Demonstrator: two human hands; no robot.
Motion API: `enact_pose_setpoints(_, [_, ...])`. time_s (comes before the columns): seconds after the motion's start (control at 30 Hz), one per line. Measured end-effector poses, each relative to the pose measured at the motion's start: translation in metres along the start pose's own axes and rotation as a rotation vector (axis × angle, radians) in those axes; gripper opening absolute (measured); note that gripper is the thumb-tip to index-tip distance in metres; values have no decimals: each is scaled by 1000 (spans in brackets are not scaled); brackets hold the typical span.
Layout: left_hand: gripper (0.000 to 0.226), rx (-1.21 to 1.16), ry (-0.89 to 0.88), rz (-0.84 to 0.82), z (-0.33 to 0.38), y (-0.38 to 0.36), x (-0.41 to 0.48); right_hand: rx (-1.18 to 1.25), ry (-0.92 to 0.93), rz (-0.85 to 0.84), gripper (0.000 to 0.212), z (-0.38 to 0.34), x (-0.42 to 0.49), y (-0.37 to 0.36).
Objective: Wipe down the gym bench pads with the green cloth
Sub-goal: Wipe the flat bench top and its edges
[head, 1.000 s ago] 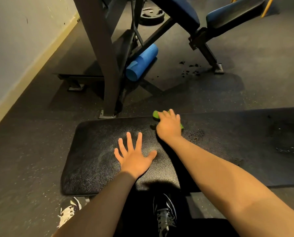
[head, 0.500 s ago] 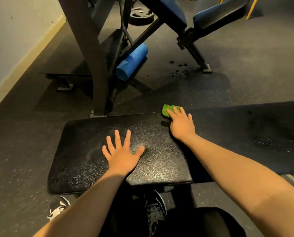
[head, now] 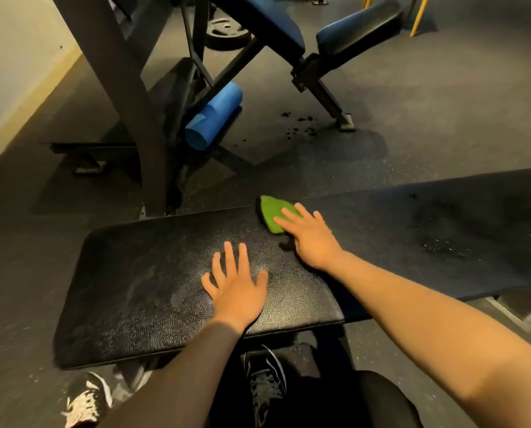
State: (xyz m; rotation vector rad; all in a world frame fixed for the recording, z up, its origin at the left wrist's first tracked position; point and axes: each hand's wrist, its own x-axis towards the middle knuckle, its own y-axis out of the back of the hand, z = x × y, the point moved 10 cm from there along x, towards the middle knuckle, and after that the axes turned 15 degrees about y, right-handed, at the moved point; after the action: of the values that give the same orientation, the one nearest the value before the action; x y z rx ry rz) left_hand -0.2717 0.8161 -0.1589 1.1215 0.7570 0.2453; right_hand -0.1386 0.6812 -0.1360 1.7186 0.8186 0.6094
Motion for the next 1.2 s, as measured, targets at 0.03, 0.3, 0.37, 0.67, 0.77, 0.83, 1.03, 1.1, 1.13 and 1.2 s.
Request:
enact_pose_setpoints(0.03, [73, 8, -3, 3, 1, -1, 0, 4, -71, 8, 72, 19, 4, 5])
enact_pose_setpoints(0.3, [71, 5, -2, 14, 2, -3, 1, 5, -89, 77, 64, 9, 5, 8])
enact_pose_setpoints(0.37, [71, 12, 6, 19, 3, -3, 0, 47, 32, 75, 63, -22, -11, 1])
enact_pose_setpoints(0.67, [69, 28, 36, 39, 2, 2, 0, 120, 203, 12, 62, -52, -28, -14])
enact_pose_setpoints(0.77, [69, 38, 46, 42, 1, -2, 1, 64, 10, 15, 63, -6, -2, 0])
enact_pose_setpoints(0.83, [69, 36, 45, 38, 1, -3, 2, 35, -121, -2, 62, 26, 11, 7])
enact_pose_setpoints(1.03, [69, 27, 34, 42, 1, -4, 4, 55, -182, 42, 59, 22, 10, 3])
enact_pose_setpoints(1.1, [69, 19, 28, 53, 2, -2, 2, 68, -105, 68, 59, 1, -4, 0])
enact_pose_setpoints(1.13, [70, 14, 27, 55, 2, -2, 2, 74, -57, 72, 59, -10, -11, -2])
enact_pose_setpoints(1.2, [70, 13, 21, 73, 3, -1, 1, 79, 8, 76, 59, -26, -22, -8])
